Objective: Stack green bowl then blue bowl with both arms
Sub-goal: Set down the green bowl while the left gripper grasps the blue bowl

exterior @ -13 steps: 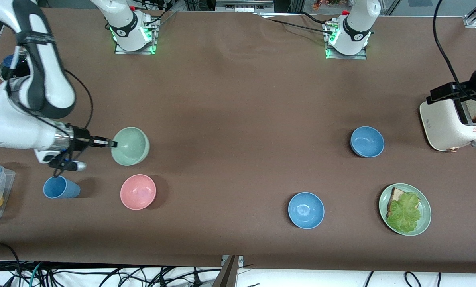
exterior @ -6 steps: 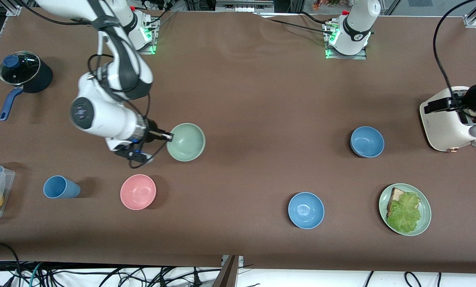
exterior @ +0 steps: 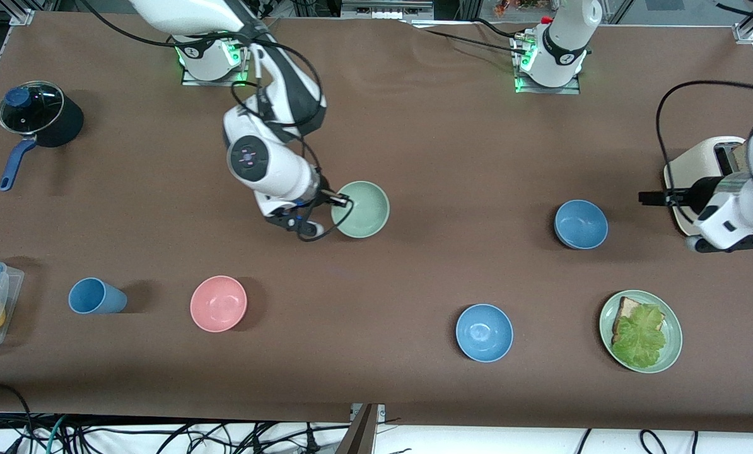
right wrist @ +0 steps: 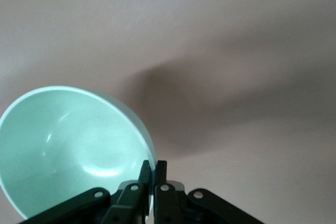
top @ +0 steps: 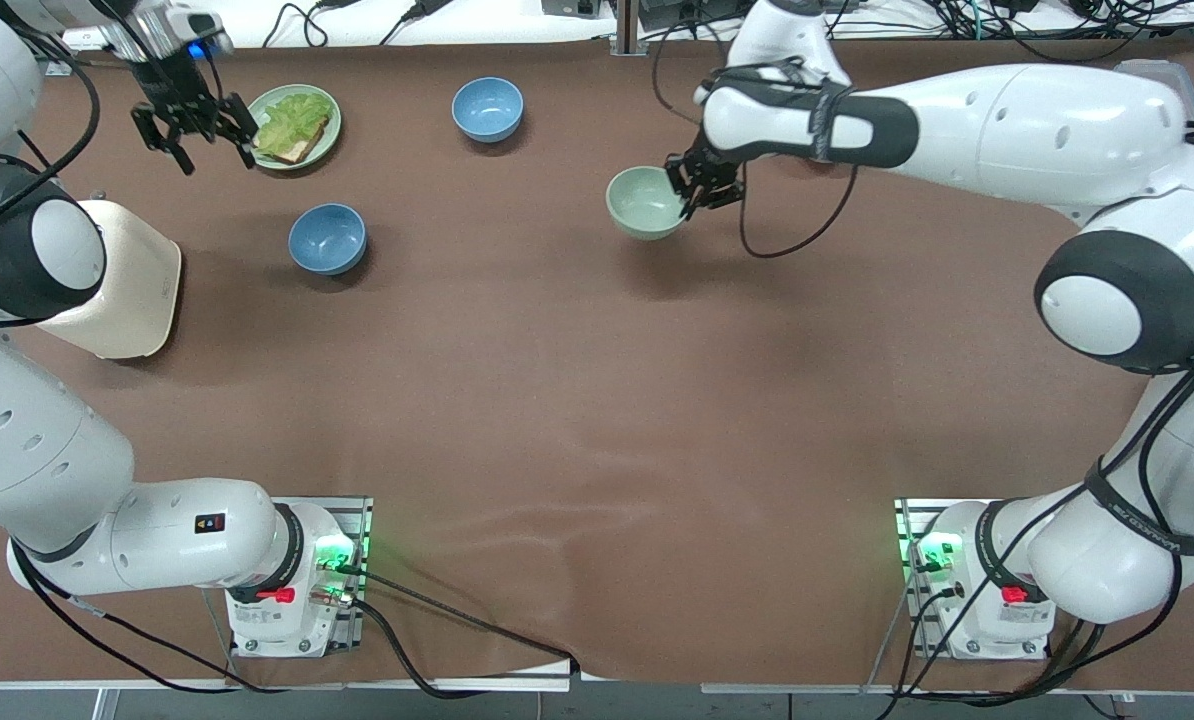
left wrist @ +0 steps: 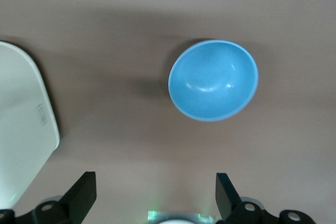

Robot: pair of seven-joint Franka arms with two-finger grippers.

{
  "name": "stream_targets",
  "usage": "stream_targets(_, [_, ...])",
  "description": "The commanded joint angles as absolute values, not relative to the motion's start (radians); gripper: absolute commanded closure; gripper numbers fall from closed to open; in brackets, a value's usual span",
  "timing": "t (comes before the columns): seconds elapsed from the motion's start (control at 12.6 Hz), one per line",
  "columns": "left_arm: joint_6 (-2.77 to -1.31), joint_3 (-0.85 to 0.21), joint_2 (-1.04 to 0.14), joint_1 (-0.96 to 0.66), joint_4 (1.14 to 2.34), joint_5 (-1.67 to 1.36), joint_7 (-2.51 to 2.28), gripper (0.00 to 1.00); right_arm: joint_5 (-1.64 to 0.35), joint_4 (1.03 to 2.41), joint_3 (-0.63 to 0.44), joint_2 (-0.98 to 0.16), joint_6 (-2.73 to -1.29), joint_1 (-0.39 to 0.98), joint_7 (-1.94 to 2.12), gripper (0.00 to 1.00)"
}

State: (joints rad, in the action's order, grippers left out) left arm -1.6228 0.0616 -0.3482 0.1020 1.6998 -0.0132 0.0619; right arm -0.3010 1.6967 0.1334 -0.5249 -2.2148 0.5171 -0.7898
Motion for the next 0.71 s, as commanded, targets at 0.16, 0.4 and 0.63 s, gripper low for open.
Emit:
stream_targets(0.16, [-1.891, 0.052, -0.346, 0.106, 1.910, -0.003, 0.071, 0.00, -0.293, 1.654, 0.124, -0.591, -2.292, 0.607, -0.847, 1.00])
stream_targets(0.4, [-2.079, 0.051, -0.368, 0.106, 2.031, -0.008, 0.064, 0.00, -0.287, 1.654, 0.121, -0.620, -2.339, 0.664, -0.896, 1.00])
stream_targets(0.63, [-2.157, 0.051, -0.419, 0.104, 2.048, -0.035, 0.063, 0.03, -0.255, 1.654, 0.118, -0.638, -2.365, 0.678, -0.913, 1.00])
